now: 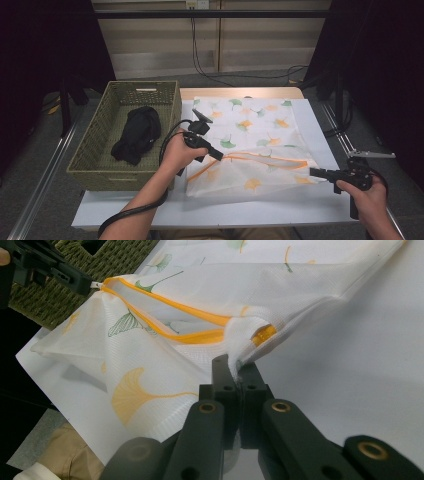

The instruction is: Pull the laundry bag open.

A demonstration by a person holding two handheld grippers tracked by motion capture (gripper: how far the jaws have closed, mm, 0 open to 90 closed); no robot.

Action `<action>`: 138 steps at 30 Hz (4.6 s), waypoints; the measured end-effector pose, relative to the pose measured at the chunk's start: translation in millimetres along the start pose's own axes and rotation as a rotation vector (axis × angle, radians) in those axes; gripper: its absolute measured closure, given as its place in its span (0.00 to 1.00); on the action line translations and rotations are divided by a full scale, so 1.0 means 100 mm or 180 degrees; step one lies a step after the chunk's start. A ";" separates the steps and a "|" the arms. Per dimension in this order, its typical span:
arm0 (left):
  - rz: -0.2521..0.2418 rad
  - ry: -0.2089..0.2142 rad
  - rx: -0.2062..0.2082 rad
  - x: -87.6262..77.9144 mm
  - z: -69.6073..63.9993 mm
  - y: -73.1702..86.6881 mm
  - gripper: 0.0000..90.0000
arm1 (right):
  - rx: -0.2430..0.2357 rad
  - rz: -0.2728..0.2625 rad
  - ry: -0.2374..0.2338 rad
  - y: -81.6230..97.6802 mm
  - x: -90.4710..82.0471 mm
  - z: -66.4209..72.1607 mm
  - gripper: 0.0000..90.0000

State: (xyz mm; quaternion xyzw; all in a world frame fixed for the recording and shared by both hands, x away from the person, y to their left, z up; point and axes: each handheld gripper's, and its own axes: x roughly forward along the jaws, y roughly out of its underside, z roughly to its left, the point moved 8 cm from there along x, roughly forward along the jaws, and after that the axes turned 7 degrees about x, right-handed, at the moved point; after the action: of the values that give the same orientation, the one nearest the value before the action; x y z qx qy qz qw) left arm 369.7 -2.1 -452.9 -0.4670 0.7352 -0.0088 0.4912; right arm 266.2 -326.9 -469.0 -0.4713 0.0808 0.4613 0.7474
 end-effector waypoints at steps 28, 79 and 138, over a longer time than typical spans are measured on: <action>0.0030 -0.0157 0.0041 -0.15 0.09 0.02 1.00 | 0.0007 -0.0005 0.0016 0.00 -0.03 -0.01 1.00; -0.0059 -0.0279 -0.0056 -0.50 0.23 0.04 1.00 | 0.0033 -0.0050 0.0042 -0.01 -0.07 -0.03 1.00; -0.0122 -0.0581 -0.0163 -0.89 0.38 0.05 1.00 | -0.0014 -0.0014 0.0137 0.00 -0.06 -0.07 1.00</action>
State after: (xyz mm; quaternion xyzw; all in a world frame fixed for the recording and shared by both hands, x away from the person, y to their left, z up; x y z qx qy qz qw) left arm 401.1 79.5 -411.3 -0.4922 0.6783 0.0432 0.5438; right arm 265.2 -336.5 -469.4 -0.4830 0.0948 0.4496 0.7454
